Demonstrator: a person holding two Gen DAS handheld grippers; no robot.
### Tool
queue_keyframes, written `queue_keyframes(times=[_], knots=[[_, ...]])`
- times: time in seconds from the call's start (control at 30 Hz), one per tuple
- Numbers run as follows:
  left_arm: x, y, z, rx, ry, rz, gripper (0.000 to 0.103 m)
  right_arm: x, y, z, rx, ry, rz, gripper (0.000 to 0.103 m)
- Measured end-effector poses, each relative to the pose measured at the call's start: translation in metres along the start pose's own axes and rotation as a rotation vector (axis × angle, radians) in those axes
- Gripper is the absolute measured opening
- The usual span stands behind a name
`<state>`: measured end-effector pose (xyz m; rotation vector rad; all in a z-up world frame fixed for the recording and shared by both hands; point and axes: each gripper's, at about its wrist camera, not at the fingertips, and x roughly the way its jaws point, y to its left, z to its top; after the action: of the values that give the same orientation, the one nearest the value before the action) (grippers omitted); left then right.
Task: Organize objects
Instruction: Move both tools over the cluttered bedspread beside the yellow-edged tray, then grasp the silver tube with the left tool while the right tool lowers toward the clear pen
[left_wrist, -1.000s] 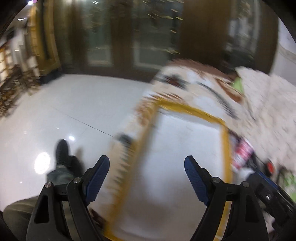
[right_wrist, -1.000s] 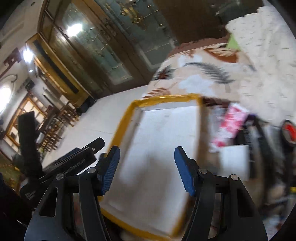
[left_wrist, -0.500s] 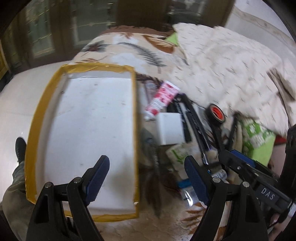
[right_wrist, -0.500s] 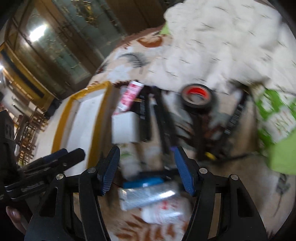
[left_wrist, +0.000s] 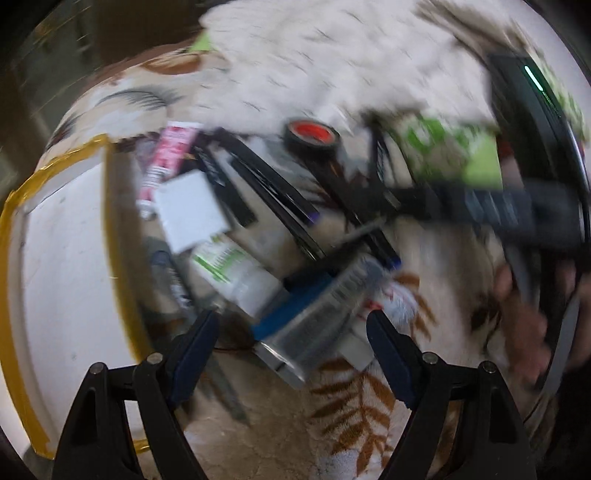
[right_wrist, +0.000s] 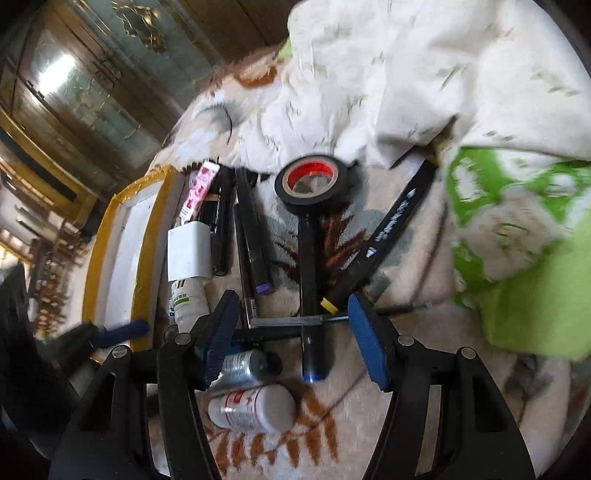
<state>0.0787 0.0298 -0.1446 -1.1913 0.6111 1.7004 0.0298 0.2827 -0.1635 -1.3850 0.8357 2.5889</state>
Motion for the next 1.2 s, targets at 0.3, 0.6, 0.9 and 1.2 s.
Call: queue_keyframes(times=[0.3,0.6,0.9,1.2], knots=[[0.001,0.006,-0.010,-0.030,-0.040,-0.066,0.038,0.025,0.018,0.020,-0.082,0.073,-0.040,0.042],[-0.013,0.016,-0.018,-0.084,-0.076,-0.144,0.006,0.034,0.025,0.016,-0.116,0.110,-0.142,0.014],[-0.012,0.023,-0.018,-0.099,-0.063,-0.136,0.002,0.047,0.032,0.025,-0.148,0.151,-0.095,0.014],[-0.004,0.032,-0.016,-0.139,-0.056,-0.169,0.004,0.010,0.013,0.020,-0.062,0.092,-0.055,0.000]])
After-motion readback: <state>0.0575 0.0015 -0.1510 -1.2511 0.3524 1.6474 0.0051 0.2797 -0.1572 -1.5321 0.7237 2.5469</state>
